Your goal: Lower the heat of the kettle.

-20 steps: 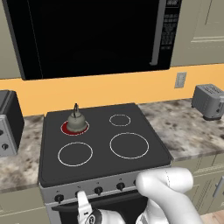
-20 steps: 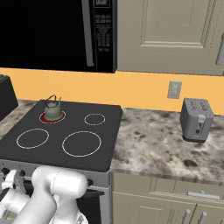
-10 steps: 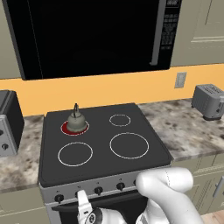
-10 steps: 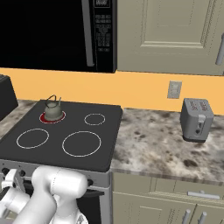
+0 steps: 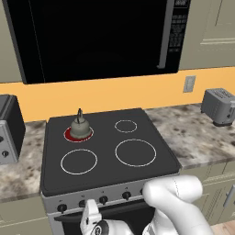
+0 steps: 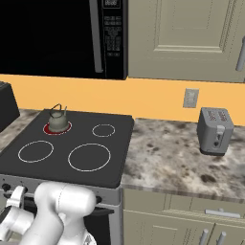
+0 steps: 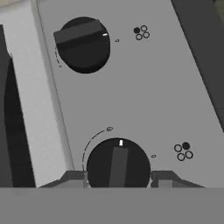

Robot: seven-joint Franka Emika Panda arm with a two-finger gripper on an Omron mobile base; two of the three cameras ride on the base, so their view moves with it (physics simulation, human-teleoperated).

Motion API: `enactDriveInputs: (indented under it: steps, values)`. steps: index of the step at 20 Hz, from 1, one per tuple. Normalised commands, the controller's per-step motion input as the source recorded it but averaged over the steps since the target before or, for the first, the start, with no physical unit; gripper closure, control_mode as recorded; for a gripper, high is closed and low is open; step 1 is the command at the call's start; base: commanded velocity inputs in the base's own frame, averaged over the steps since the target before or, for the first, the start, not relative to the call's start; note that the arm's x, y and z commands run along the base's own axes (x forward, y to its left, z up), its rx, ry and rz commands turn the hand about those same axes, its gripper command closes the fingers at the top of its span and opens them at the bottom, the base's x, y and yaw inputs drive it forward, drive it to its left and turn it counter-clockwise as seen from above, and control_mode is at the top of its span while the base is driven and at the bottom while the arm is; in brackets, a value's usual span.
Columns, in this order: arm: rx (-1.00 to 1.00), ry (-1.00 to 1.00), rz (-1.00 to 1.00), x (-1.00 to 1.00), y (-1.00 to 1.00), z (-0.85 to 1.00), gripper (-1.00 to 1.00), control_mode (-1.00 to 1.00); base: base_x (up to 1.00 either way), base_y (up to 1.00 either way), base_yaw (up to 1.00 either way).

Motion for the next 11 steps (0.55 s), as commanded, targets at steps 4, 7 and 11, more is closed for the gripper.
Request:
enactDriveInputs:
  steps: [4, 7, 11]
  values:
    - [0.39, 0.00, 0.00, 0.00, -0.02, 0.07, 1.00, -1.00, 0.00, 0.00, 0.00]
    - [0.35, 0.00, -0.02, 0.00, -0.01, 0.21, 1.00, -1.00, 0.00, 0.00, 0.00]
    - [0.31, 0.00, -0.01, 0.00, 0.00, 0.27, 1.00, -1.00, 0.00, 0.00, 0.00]
